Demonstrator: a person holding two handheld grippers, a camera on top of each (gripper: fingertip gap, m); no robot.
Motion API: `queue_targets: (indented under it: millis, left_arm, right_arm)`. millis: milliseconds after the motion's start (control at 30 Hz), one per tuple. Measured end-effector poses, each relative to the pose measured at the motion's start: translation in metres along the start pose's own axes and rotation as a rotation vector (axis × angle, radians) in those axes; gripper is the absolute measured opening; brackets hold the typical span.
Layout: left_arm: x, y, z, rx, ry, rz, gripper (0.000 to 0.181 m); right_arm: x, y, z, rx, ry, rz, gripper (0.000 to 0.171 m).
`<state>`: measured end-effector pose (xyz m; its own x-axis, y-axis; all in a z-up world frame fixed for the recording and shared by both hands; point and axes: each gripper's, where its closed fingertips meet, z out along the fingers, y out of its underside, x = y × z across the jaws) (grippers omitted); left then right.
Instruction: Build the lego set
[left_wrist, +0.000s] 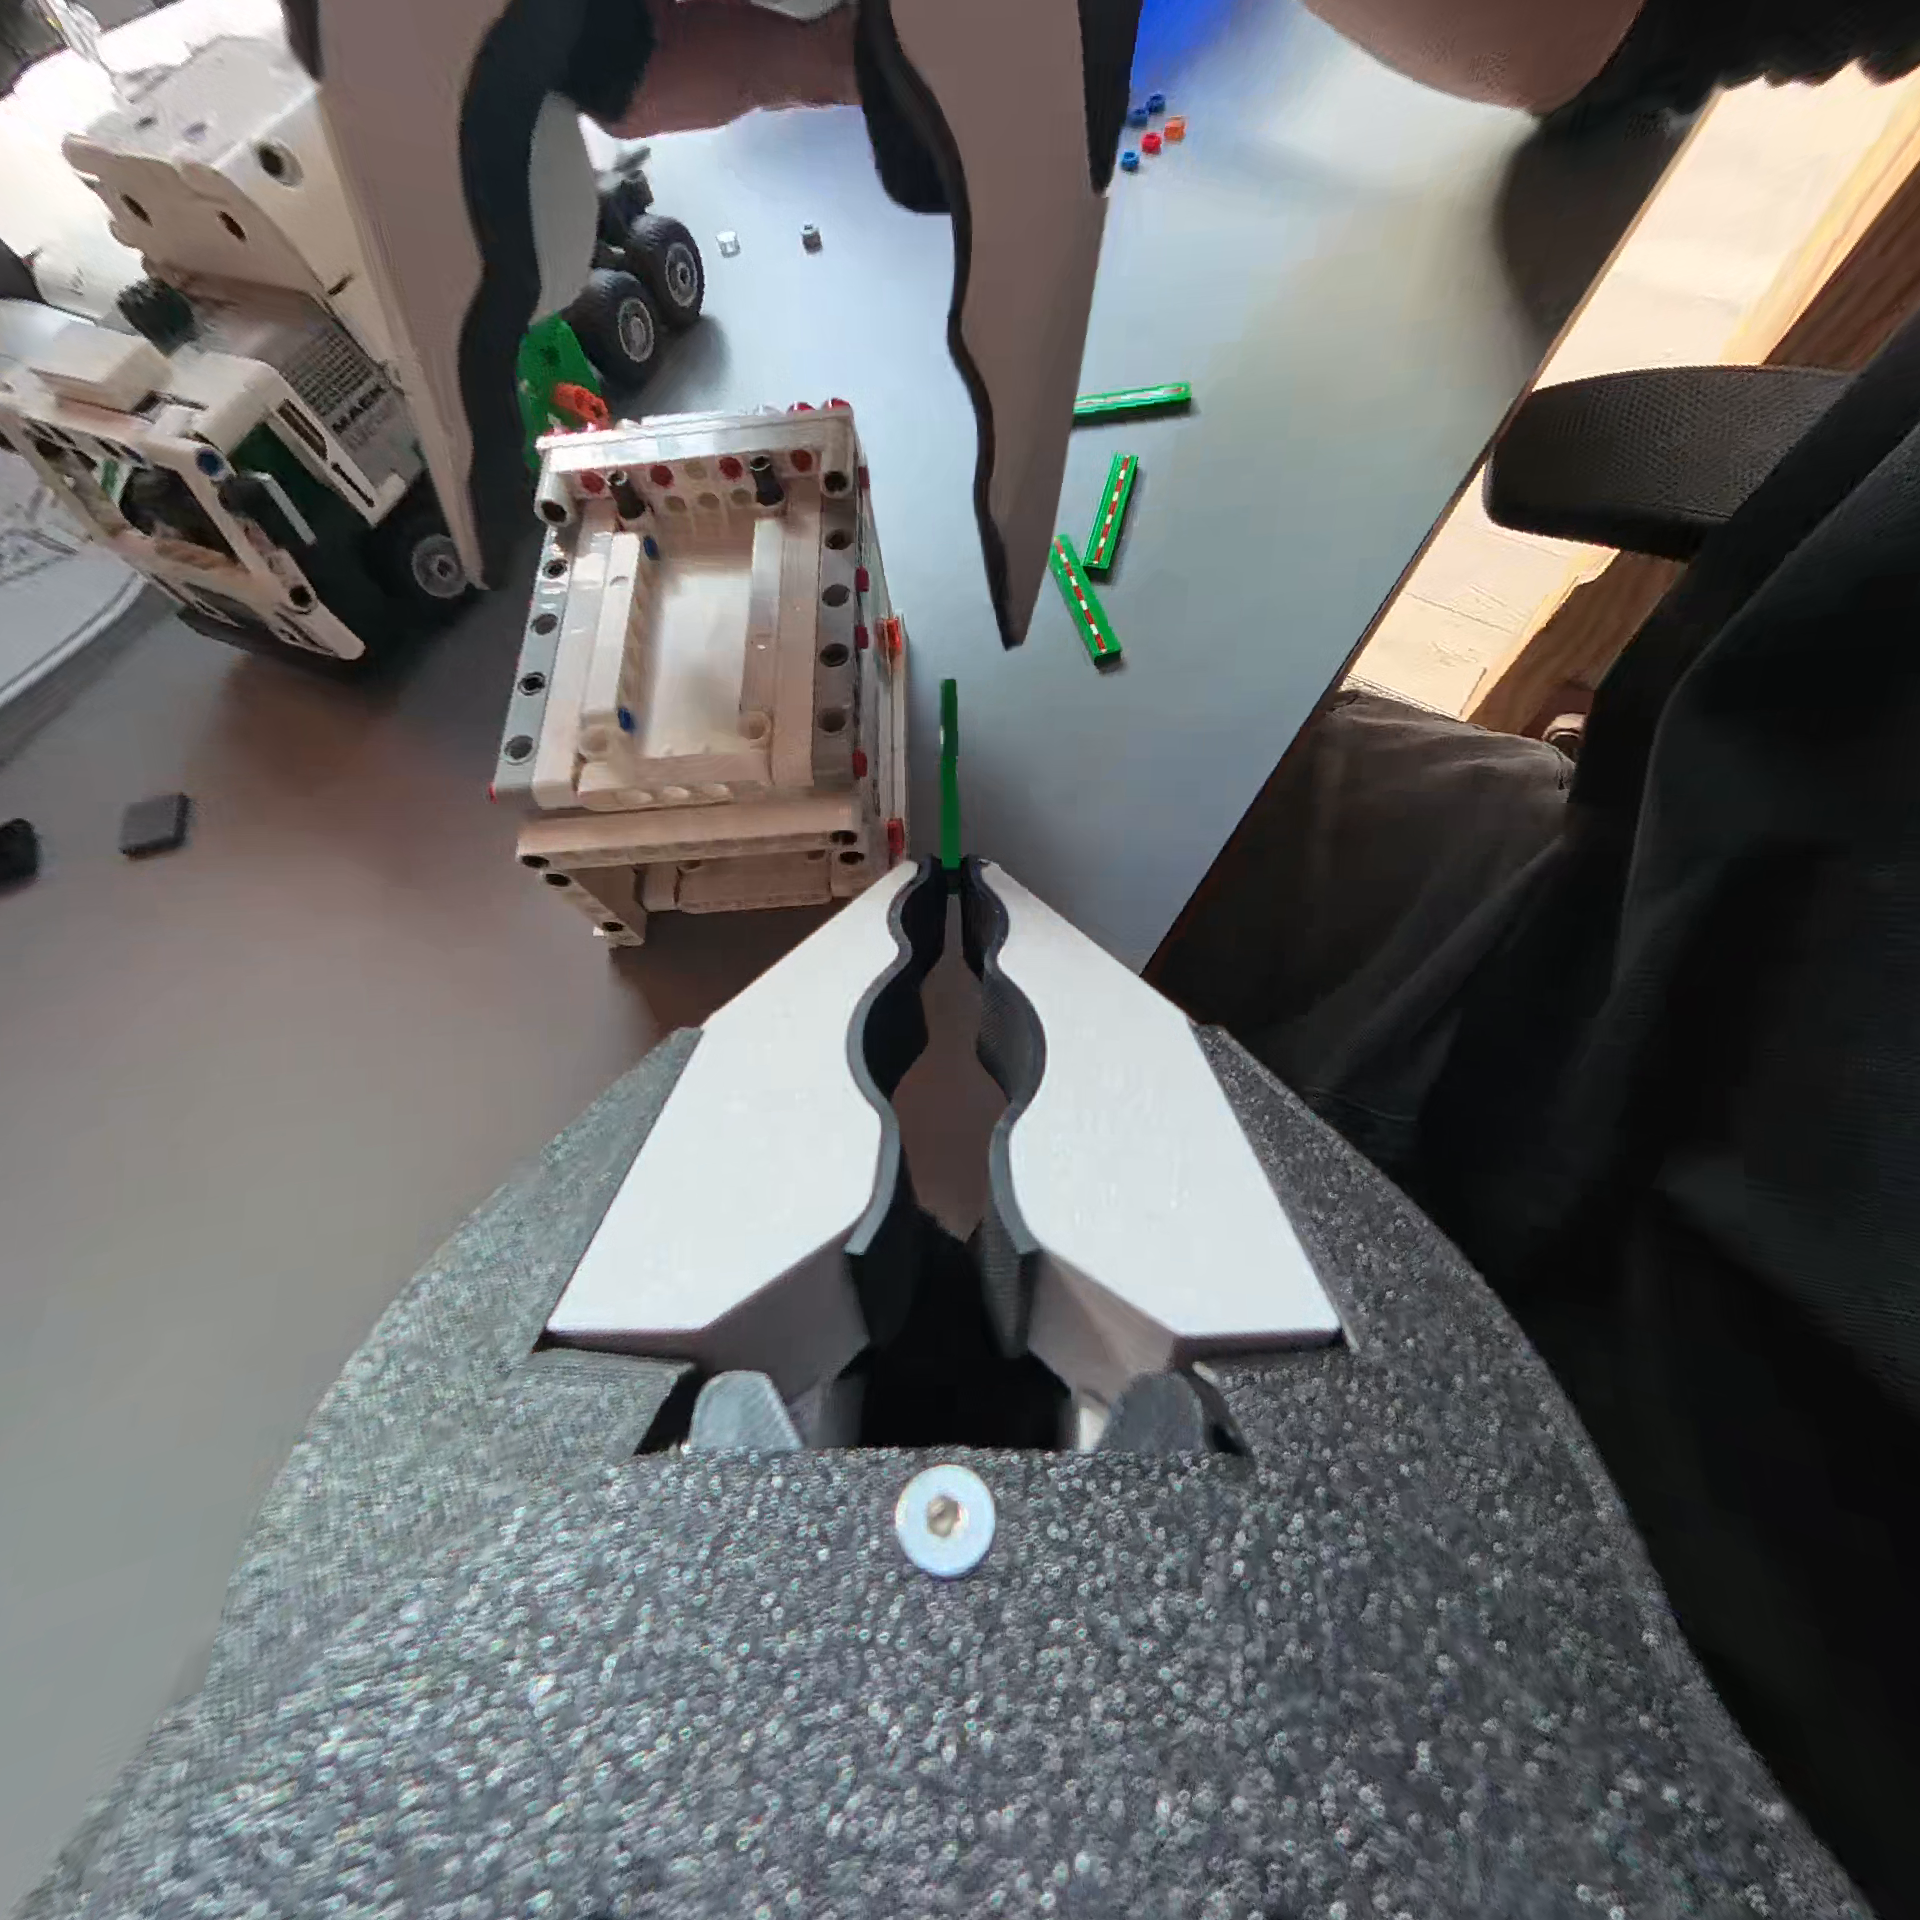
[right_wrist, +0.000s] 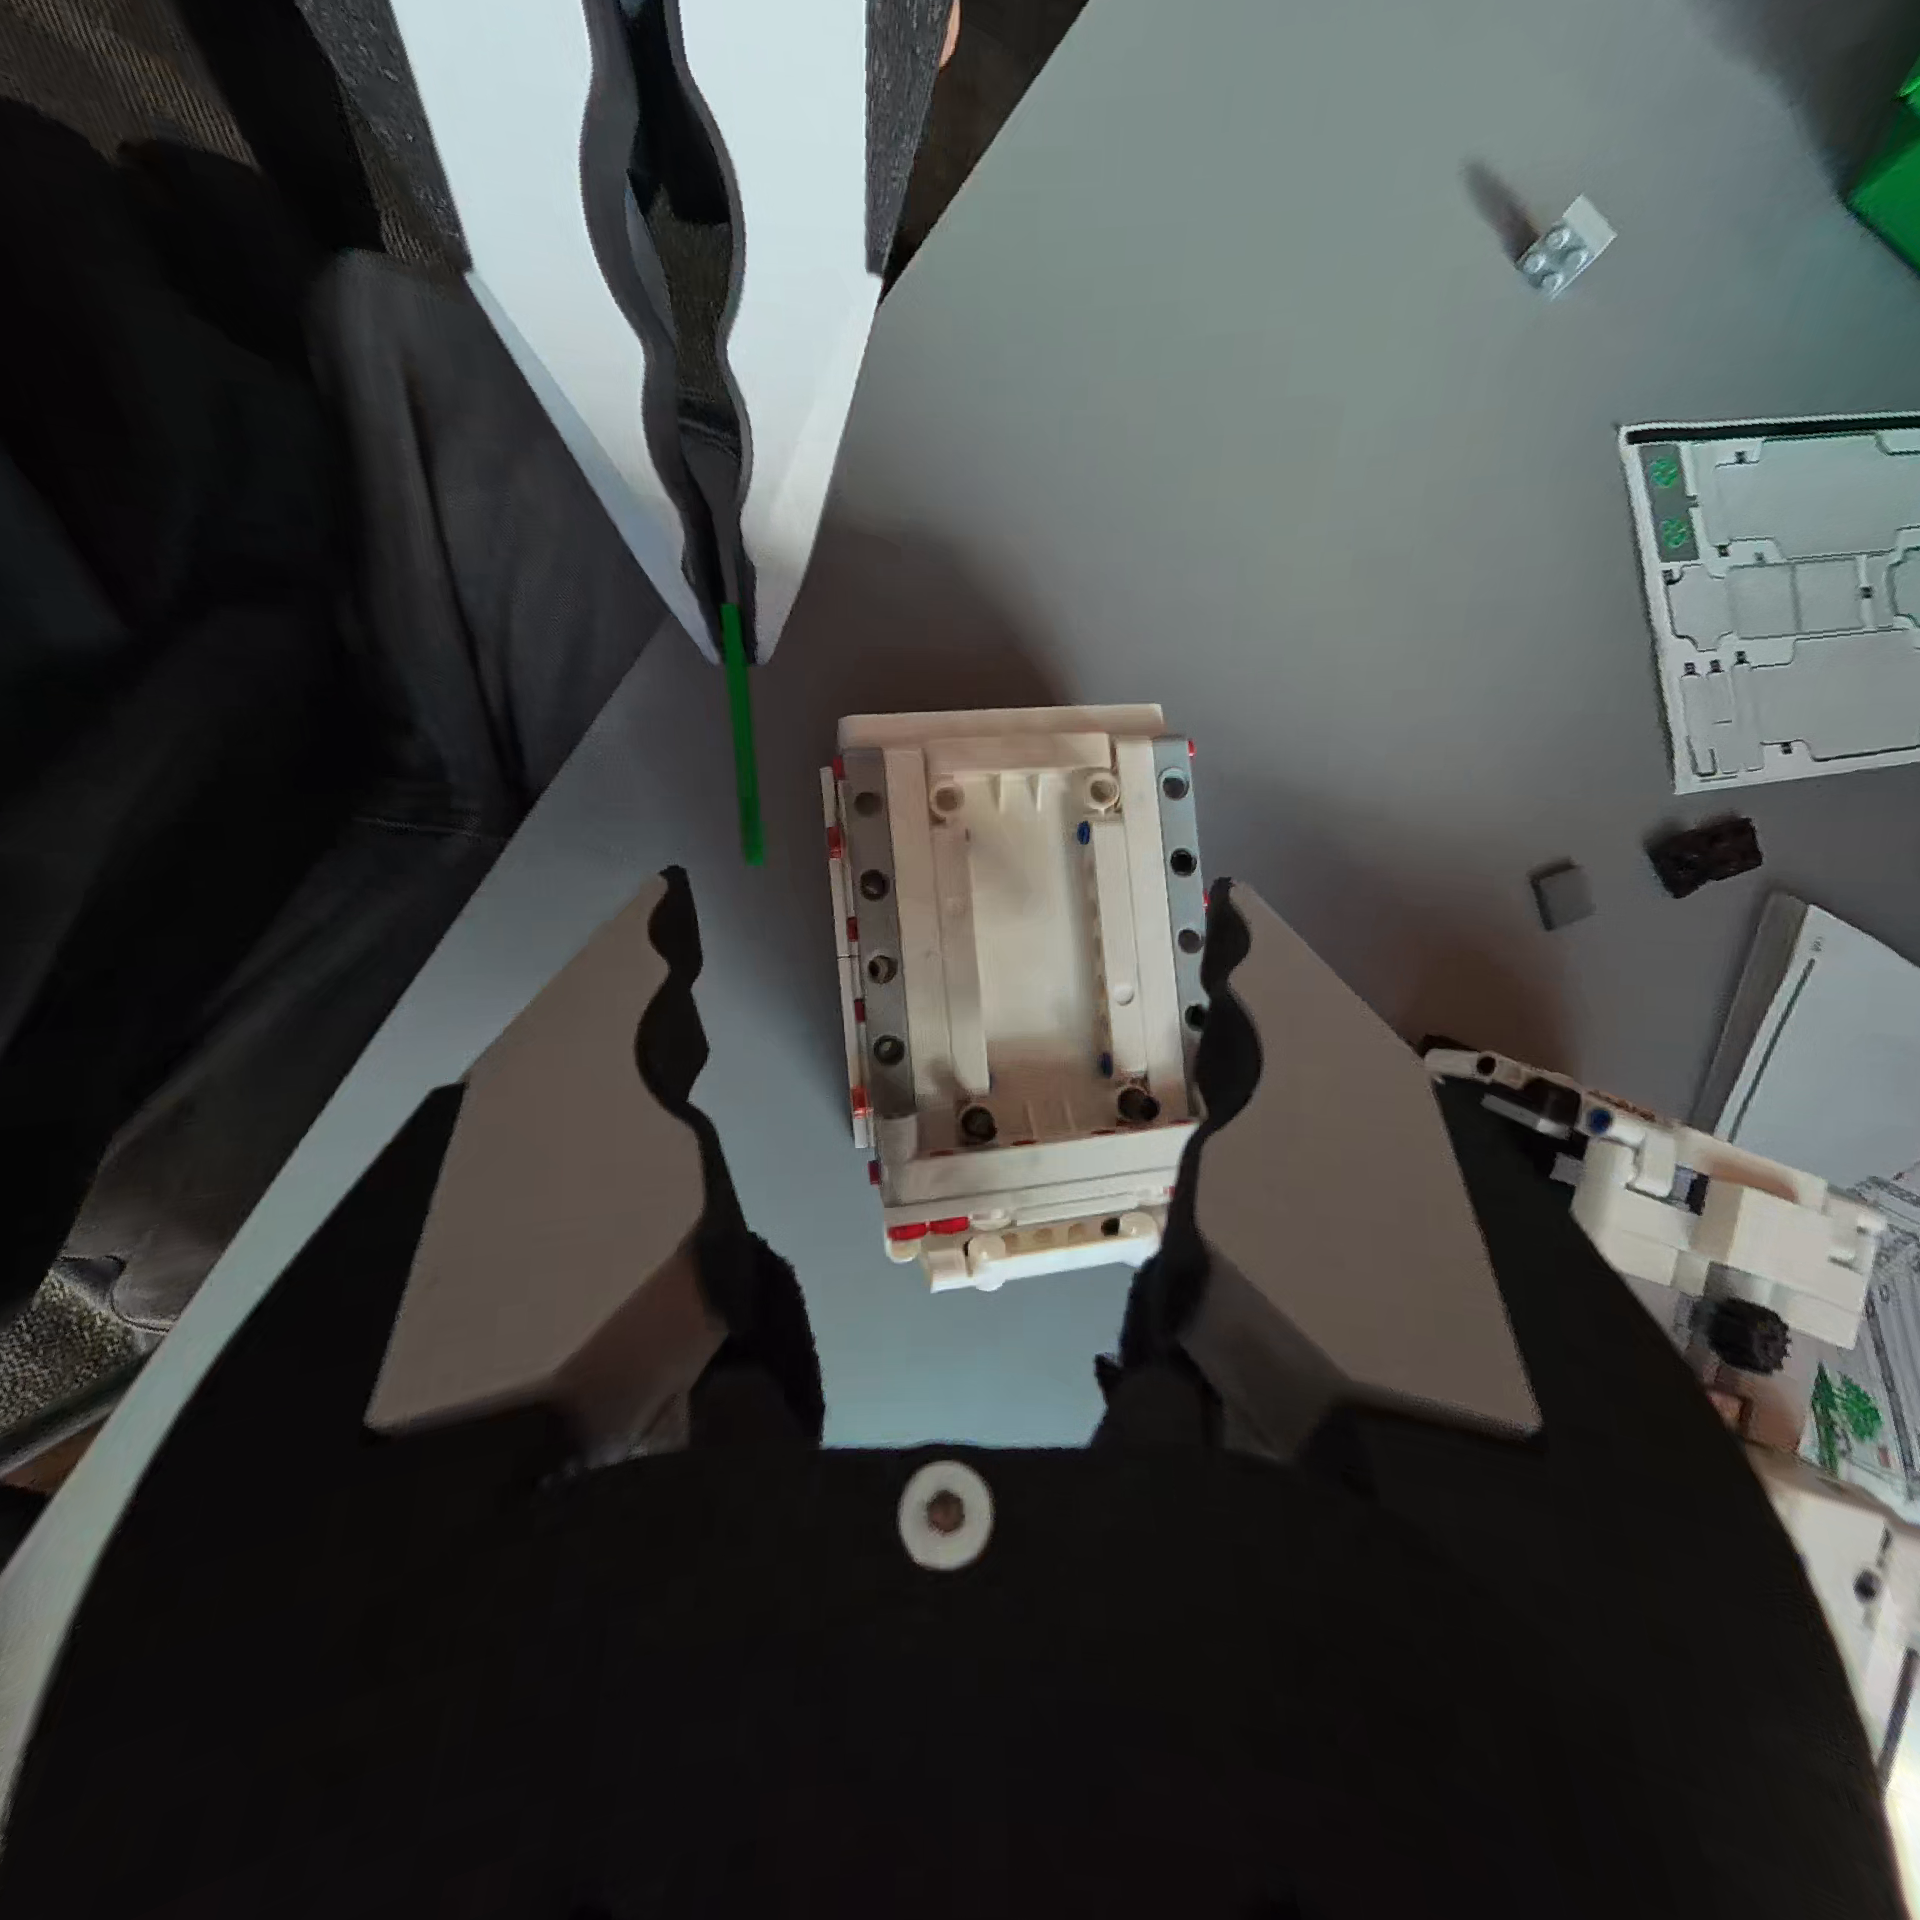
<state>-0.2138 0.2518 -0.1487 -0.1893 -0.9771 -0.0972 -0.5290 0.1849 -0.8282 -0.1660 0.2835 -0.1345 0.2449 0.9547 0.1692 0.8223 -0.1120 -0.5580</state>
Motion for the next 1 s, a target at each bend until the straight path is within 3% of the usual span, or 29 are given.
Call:
queue_targets:
  millis: [33,200,300,1000]
  left_arm:
    - [-0.001,-0.001,0.001,-0.013,0.006,-0.013,0.001]
    - [-0.008,-0.014,0.003,-0.006,-0.013,-0.004,0.001]
    - [-0.010,-0.016,0.006,0.013,0.000,-0.009,0.001]
    - [-0.012,-0.009,0.018,-0.008,-0.028,-0.072,0.001]
  right_arm:
    - [0.003,0.001,0.006,-0.012,-0.009,-0.007,0.098]
    - [0.013,0.009,0.015,-0.055,-0.019,-0.030,0.100]
    - [0.009,0.009,0.014,-0.047,-0.042,-0.031,0.085]
    - [0.012,0.014,0.016,-0.073,0.024,-0.095,0.080]
